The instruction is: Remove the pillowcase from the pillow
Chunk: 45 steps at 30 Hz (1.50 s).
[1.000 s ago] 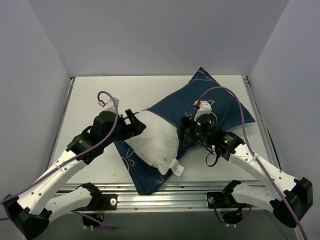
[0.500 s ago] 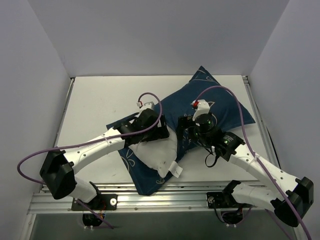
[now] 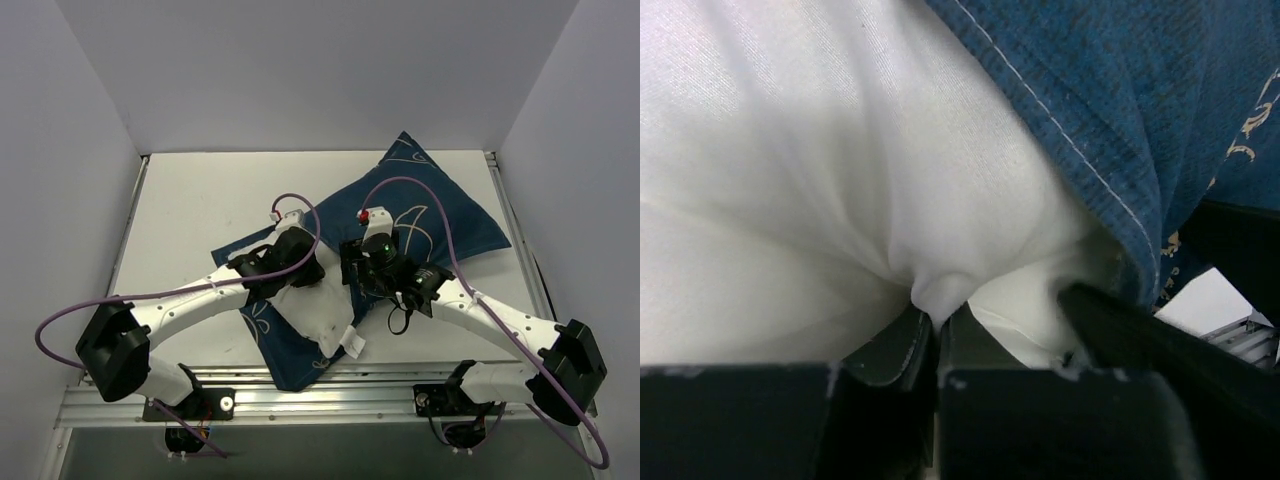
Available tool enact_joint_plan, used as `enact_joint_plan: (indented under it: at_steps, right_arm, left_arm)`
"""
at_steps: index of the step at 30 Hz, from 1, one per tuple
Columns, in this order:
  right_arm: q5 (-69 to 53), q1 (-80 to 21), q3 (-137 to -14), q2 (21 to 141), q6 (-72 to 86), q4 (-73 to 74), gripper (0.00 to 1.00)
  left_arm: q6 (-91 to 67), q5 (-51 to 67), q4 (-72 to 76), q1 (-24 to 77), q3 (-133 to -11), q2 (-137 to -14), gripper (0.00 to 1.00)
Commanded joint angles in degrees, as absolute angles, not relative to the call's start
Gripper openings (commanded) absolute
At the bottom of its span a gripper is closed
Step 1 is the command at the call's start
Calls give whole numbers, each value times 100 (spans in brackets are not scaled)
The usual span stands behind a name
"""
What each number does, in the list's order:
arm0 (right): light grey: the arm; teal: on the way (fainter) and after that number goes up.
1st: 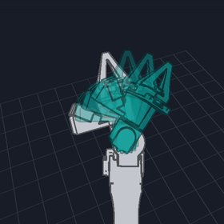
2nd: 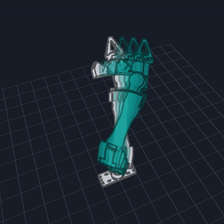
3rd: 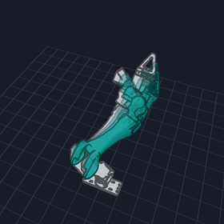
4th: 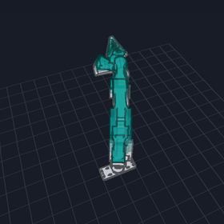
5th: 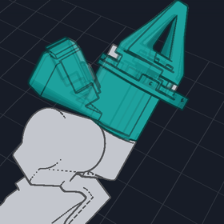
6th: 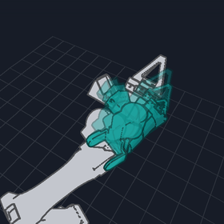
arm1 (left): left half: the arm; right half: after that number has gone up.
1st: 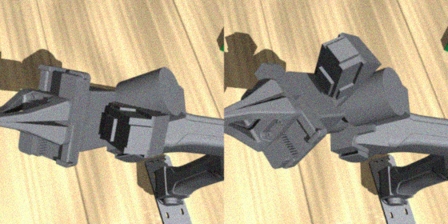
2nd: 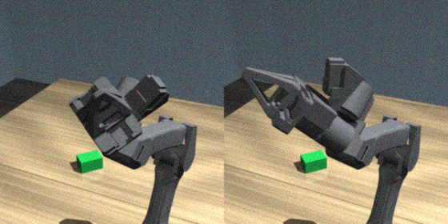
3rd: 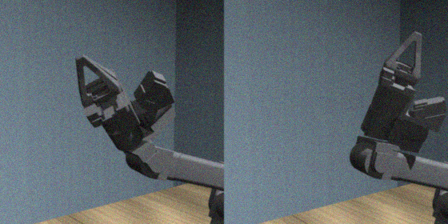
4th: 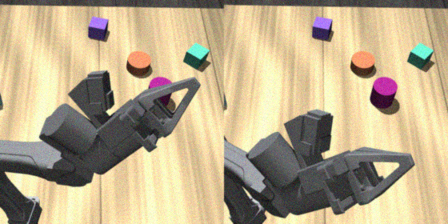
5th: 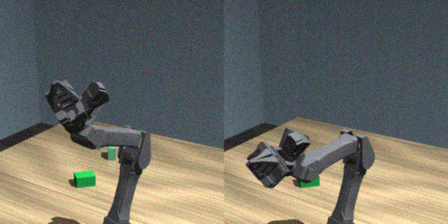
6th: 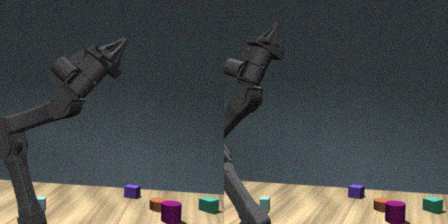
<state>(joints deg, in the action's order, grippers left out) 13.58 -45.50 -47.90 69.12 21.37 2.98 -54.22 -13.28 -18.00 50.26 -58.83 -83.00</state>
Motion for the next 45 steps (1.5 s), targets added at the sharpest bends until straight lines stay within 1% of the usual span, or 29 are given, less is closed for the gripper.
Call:
enact_joint_plan:
  at_steps: [1,2,4,5,6,7,10,11,13,17,19,20,22,24,26,27,28,29,30,31,32,33,34,35,36,39,45]
  right_arm:
    - [2484,-4492,-4702,7014,2241,237,75]
    - [2592,-4465,-4693,7022,2241,246,59]
    - [2741,-4255,-4720,7005,2215,272,43]
    - [2777,-4141,-4737,7005,2206,290,30]
    - [2890,-3887,-4790,7014,2215,360,23]
    - [2926,-3719,-4825,7040,2241,413,11]
    - [3067,-3044,-4957,7110,2407,589,0]
    - [3067,-2876,-4983,7128,2452,615,0]
    - [3015,-2394,-5123,7172,2566,721,0]
    - [2813,-1743,-5387,7198,2785,782,0]
    - [2847,-1495,-5519,7198,2839,800,0]
    - [2848,-1216,-5546,7190,2865,800,0]
    - [2620,-1012,-5555,7155,2822,677,0]
    - [2042,-967,-5555,7154,2673,537,0]
    - [1112,-1045,-5389,7014,2514,91,0]
    - [664,-1246,-5327,6961,2505,53,2]
    - [155,-1422,-5300,6857,2496,-113,8]
    - [115,-1641,-5282,6803,2487,-62,11]
    - [123,-2087,-5291,6742,2470,-27,16]
    - [97,-2257,-5291,6628,2435,-26,28]
    - [62,-2398,-5282,6566,2435,217,35]
    - [62,-2565,-5265,6487,2426,281,44]
    - [-147,-2601,-5247,6321,2408,351,58]
    - [-184,-2628,-5238,6224,2417,526,62]
    - [-211,-2637,-5177,6110,2417,606,70]
    - [-526,-2707,-5072,5661,2496,861,74]
    - [-1080,-2935,-4852,4985,2672,1450,74]
  left_arm:
    - [-5230,-1433,-2074,5019,-5765,-8201,2]
    - [-5186,-1459,-2222,5010,-5800,-8061,2]
    - [-4976,-1599,-2477,4966,-5984,-7885,2]
    - [-4905,-1634,-2766,4922,-6064,-7692,2]
    - [-4774,-1635,-2908,4878,-6134,-7586,2]
    - [-4703,-1617,-3022,4747,-6283,-7463,2]
    - [-4370,-1329,-3374,4475,-6477,-6953,2]
    - [-4299,-1188,-3540,4247,-6617,-6726,2]
    - [-4132,-1011,-3769,4026,-6749,-6540,2]
    - [-3920,-836,-4375,3579,-7005,-6031,2]
    - [-3850,-739,-4517,3455,-7093,-5881,2]
    - [-3841,-747,-4639,3419,-7101,-5723,2]
    - [-3867,-817,-4737,3357,-7093,-5590,2]
    - [-3902,-713,-4667,3357,-6944,-5511,2]
    - [-4042,-415,-4335,3375,-6795,-5589,2]
    - [-4121,-135,-4142,3392,-6690,-5616,2]
    - [-4313,-54,-3731,3480,-6471,-5651,2]
    - [-4394,-1,-3526,3550,-6390,-5712,2]
    - [-4464,0,-3359,3638,-6355,-5756,2]
    - [-4526,-78,-3149,3830,-6372,-5905,2]
    - [-4518,-149,-3086,3919,-6511,-6011,2]
    - [-4483,-219,-3041,3998,-6617,-6107,2]
    - [-4404,-368,-3032,4095,-6749,-6352,2]
    - [-4377,-421,-3032,4113,-7020,-6468,2]
    - [-4368,-474,-3024,4113,-7127,-6573,2]
    - [-4359,-738,-2997,4096,-7566,-6951,2]
    - [-4429,-958,-2839,4122,-8295,-7549,2]
